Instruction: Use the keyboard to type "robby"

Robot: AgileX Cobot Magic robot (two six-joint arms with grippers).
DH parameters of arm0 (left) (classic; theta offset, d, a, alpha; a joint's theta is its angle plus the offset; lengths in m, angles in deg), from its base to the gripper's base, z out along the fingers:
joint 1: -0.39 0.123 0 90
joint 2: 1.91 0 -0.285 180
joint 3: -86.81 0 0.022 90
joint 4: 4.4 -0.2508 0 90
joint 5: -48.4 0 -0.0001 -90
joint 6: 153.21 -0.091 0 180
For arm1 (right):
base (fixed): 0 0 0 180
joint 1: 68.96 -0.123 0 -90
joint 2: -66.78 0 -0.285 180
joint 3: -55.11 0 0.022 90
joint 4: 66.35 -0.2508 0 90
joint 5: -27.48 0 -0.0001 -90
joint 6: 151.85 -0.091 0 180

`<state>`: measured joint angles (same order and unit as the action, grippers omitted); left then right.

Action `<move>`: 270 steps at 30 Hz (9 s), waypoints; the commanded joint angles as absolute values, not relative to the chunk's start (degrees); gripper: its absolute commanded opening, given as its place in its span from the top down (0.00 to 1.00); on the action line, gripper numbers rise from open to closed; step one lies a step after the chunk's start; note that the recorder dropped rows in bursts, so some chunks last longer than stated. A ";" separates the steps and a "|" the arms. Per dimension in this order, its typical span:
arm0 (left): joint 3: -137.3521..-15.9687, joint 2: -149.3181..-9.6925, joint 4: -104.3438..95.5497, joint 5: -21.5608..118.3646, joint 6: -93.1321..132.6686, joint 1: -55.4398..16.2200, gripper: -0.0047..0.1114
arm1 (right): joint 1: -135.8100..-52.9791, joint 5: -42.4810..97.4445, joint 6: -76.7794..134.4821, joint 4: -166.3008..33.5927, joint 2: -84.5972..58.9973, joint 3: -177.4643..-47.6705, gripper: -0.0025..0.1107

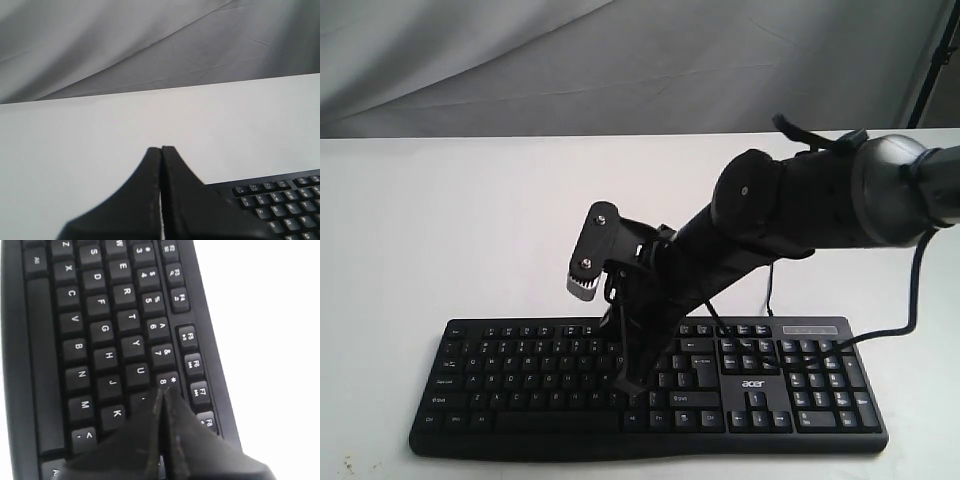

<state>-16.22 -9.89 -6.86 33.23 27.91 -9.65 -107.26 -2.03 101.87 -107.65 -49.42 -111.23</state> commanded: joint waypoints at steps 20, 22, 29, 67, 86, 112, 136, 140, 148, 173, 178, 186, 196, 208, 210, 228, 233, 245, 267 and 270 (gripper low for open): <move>-15.97 -9.69 -7.13 33.56 28.07 -9.97 0.96 | -112.59 -8.39 105.99 -115.10 -55.22 -117.45 0.98; -15.97 -9.69 -7.13 33.56 28.07 -9.97 0.96 | -113.01 -8.14 106.04 -115.10 -55.22 -117.45 0.98; -15.97 -9.69 -7.13 33.56 28.07 -9.97 0.96 | -113.01 -9.03 106.04 -115.10 -55.63 -117.45 0.98; -15.97 -9.69 -7.13 33.56 28.07 -9.97 0.96 | -113.55 -8.87 107.58 -116.41 -57.90 -117.45 0.98; -15.97 -9.69 -7.13 33.56 28.07 -9.97 0.96 | -113.55 -8.75 107.58 -116.77 -58.74 -117.45 0.98; -15.97 -9.69 -7.13 33.56 28.07 -9.97 0.96 | -113.55 -8.62 105.28 -113.86 -55.40 -117.79 0.98; -15.97 -9.69 -7.13 33.56 28.07 -9.97 0.96 | -113.55 -8.60 103.61 -113.86 -55.52 -117.79 0.98; -15.97 -9.69 -7.13 33.56 28.07 -9.97 0.96 | -113.55 -8.59 103.72 -113.86 -56.26 -117.79 0.98; -15.97 -9.69 -7.13 33.56 28.07 -9.97 0.96 | -113.55 -8.59 104.37 -114.56 -57.36 -117.79 0.98; -15.97 -9.69 -7.13 33.56 28.07 -9.97 0.96 | -113.55 -8.08 105.07 -115.59 -58.66 -117.79 0.98; -15.97 -9.69 -7.13 33.56 28.07 -9.97 0.96 | -113.55 -8.08 105.47 -115.05 -55.55 -117.79 0.98; -15.97 -9.69 -7.13 33.56 28.07 -9.97 0.96 | -112.50 -6.03 103.59 -112.73 -52.83 -118.67 0.98; -15.97 -9.69 -7.13 33.56 28.07 -9.97 0.96 | -108.80 -12.04 100.04 -109.76 -56.40 -122.84 0.98; -15.97 -9.69 -7.13 33.56 28.07 -9.97 0.96 | -108.80 -12.70 103.95 -112.96 -58.60 -123.11 0.98; -15.97 -9.69 -7.13 33.56 28.07 -9.97 0.96 | -108.80 -12.70 104.19 -112.96 -58.73 -123.11 0.98; -15.97 -9.69 -7.13 33.56 28.07 -9.97 0.96 | -108.80 -10.41 106.18 -114.94 -61.53 -123.11 0.98; -15.97 -9.69 -7.13 33.56 28.07 -9.97 0.96 | -108.80 -10.41 106.18 -114.94 -61.53 -123.11 0.98; -15.97 -9.69 -7.13 33.56 28.07 -9.97 0.96 | -108.80 -10.64 105.98 -114.54 -60.42 -123.11 0.98; -15.97 -9.69 -7.13 33.56 28.07 -9.97 0.96 | -108.95 4.56 102.79 -117.45 -20.81 -118.17 0.98; -15.97 -9.69 -7.13 33.56 28.07 -9.97 0.96 | -108.95 8.81 102.89 -117.81 -12.77 -114.08 0.98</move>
<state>-16.22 -9.89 -6.86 33.23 27.91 -9.65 -108.98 4.46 103.13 -116.58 -19.36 -117.23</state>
